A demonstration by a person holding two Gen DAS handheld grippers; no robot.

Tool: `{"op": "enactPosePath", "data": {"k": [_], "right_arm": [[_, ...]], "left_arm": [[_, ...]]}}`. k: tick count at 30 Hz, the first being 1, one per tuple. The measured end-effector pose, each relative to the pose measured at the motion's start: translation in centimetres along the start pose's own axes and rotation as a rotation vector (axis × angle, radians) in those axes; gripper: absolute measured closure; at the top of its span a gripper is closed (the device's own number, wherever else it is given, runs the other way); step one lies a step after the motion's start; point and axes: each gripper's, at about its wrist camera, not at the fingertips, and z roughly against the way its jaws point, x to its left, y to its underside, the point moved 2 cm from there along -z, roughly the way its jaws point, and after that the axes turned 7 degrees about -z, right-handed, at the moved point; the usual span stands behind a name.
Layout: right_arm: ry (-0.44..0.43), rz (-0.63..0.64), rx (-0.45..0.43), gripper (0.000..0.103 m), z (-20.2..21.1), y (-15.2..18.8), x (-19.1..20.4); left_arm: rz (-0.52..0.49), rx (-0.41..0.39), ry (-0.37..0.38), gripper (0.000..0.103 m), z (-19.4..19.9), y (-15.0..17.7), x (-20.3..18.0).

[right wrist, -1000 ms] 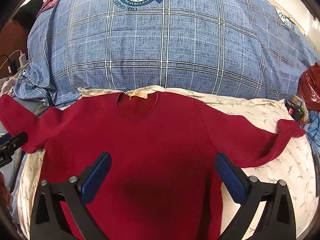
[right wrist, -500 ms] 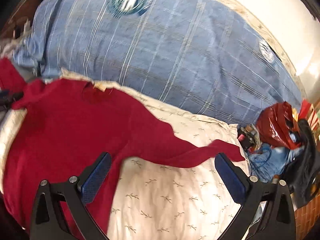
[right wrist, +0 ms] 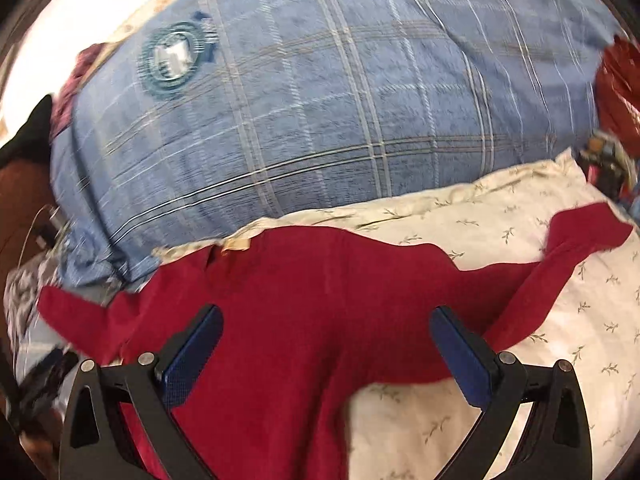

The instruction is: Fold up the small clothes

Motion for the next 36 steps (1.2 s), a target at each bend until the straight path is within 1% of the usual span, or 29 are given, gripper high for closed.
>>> {"op": "enactPosePath", "data": {"k": [1,3,4,5,6,7,8,9,10,12,15,17,20,24,26,29,30,32,36], "right_arm": [[0.011,-0.004,-0.004,0.000,-0.1,-0.3,-0.1],[0.066,0.011,-0.050,0.000,0.0,-1.1,-0.4],[0.122,0.033,-0.092,0.000,0.2,-1.4,-0.5],[0.155,0.050,-0.112,0.000,0.3,-1.6,-0.7],[0.219,0.080,-0.131,0.000,0.5,-1.6,-0.8],[0.291,0.110,-0.136,0.000,0.5,-1.6,-0.9],[0.342,0.133,-0.135,0.000,0.5,-1.5,-1.1],[0.373,0.160,-0.137,0.000,0.6,-1.4,-1.5],[0.378,0.180,-0.145,0.001,0.9,-1.2,-1.8],[0.406,0.183,-0.150,0.001,1.3,-1.1,-2.9],[0.433,0.121,-0.133,0.001,1.7,-1.3,-4.7],[0.470,0.090,-0.121,0.001,1.8,-1.4,-5.7],[0.520,0.103,-0.113,0.001,1.5,-1.5,-6.7],[0.622,0.102,-0.179,0.001,1.7,-1.8,-9.1],[0.633,0.074,-0.185,0.001,2.2,-1.7,-10.3],[0.624,0.024,-0.149,0.001,3.6,-0.9,-11.6],[0.603,0.011,-0.140,0.001,4.4,-0.5,-11.7],[0.509,0.009,-0.125,0.001,6.0,0.4,-10.8],[0.409,0.045,-0.095,0.000,7.0,2.4,-7.1]], "left_arm": [[-0.001,0.000,0.001,0.000,0.0,0.0,0.0],[-0.005,0.000,-0.001,0.000,-0.1,0.1,0.0],[-0.004,0.002,-0.003,0.000,-0.2,0.2,0.0],[0.002,0.006,-0.002,0.000,-0.3,0.3,0.0],[0.007,0.011,0.003,0.000,-0.4,0.4,0.0],[0.013,0.016,0.011,0.000,-0.5,0.5,0.0],[0.016,0.017,0.021,0.000,-0.5,0.6,-0.1],[0.015,0.013,0.024,0.000,-0.6,0.6,-0.2],[0.012,0.009,0.023,0.000,-0.6,0.6,-0.4],[-0.002,0.012,0.024,0.000,-0.9,0.7,-0.7],[-0.018,0.022,0.022,0.000,-1.7,1.1,-1.0],[-0.035,0.023,0.010,0.000,-2.4,1.3,-1.0],[-0.046,0.019,-0.003,0.000,-3.6,1.4,-1.0],[-0.051,0.009,-0.001,0.000,-4.8,0.9,-1.8],[-0.053,-0.003,0.020,0.000,-5.0,0.5,-2.6],[-0.098,-0.010,0.058,0.000,-4.8,0.2,-4.3],[-0.116,-0.012,0.071,0.000,-4.6,0.3,-4.8],[-0.152,-0.015,0.093,0.000,-4.0,0.5,-5.5],[-0.164,-0.013,0.141,0.000,-2.6,1.0,-5.4]]}}
